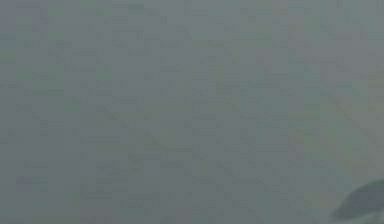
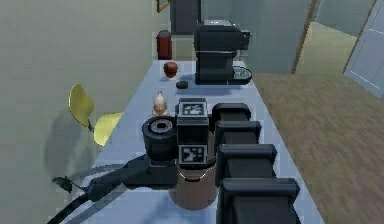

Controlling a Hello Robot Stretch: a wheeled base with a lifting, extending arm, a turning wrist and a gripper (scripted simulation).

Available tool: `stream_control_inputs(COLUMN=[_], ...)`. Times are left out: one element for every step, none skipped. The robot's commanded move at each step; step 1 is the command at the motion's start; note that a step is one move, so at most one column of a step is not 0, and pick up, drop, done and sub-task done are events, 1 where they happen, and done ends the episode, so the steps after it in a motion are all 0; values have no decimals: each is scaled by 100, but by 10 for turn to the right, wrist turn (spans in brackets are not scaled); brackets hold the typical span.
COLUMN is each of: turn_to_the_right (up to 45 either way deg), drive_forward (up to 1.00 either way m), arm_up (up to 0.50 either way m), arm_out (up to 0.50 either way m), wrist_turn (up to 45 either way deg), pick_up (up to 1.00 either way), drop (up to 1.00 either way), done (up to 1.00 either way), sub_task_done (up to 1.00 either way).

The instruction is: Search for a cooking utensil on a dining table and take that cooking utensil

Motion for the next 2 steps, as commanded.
stream_control_inputs(turn_to_the_right=[0, 0], drive_forward=[0, 0], arm_up=[0, 0], arm_out=[0, 0], wrist_turn=[450, 420], pick_up=[0, 0], drop=[0, 0], done=[0, 0], sub_task_done=[0, 0])
